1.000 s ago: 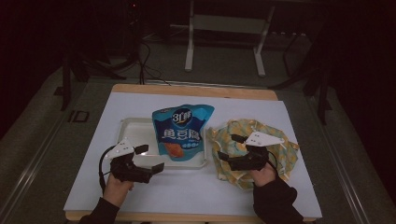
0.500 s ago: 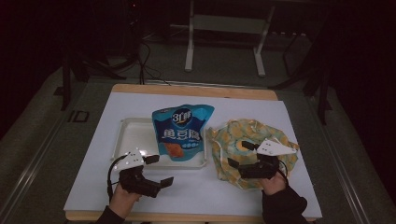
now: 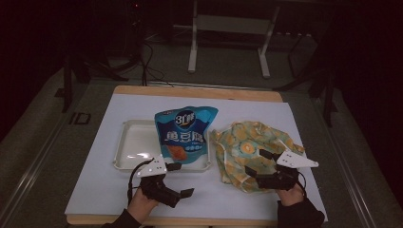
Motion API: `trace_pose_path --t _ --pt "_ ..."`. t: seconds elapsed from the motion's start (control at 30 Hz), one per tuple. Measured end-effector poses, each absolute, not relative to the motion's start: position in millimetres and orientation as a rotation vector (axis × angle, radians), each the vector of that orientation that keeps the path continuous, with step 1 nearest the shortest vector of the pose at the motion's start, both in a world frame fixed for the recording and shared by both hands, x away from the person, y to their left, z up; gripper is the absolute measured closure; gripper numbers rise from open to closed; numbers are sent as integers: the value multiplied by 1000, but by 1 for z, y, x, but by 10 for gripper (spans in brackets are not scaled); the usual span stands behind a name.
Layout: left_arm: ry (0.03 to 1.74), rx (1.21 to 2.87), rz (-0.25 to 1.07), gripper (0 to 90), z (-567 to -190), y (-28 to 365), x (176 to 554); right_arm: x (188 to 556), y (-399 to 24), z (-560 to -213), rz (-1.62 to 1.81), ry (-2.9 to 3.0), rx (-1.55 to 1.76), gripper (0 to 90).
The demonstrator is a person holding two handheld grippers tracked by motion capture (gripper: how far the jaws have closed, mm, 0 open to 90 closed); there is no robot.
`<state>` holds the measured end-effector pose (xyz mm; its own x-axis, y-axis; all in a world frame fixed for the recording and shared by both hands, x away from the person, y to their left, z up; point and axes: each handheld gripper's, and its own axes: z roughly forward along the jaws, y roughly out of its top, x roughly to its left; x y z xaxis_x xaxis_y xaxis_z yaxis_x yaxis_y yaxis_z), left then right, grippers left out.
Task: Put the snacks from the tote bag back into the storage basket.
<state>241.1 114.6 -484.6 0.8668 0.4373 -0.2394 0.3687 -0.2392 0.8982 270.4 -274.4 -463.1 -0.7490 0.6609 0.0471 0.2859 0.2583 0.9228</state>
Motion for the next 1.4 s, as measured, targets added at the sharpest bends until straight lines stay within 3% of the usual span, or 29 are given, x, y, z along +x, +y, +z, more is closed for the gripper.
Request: trace_pose_path --t 0.83,1.4 --pt "480 1894 54 18 -498 63 255 255 -316 -475 1457 2114 951 140" --pt "498 1869 54 18 -501 71 253 253 -315 -477 1469 2071 955 139"
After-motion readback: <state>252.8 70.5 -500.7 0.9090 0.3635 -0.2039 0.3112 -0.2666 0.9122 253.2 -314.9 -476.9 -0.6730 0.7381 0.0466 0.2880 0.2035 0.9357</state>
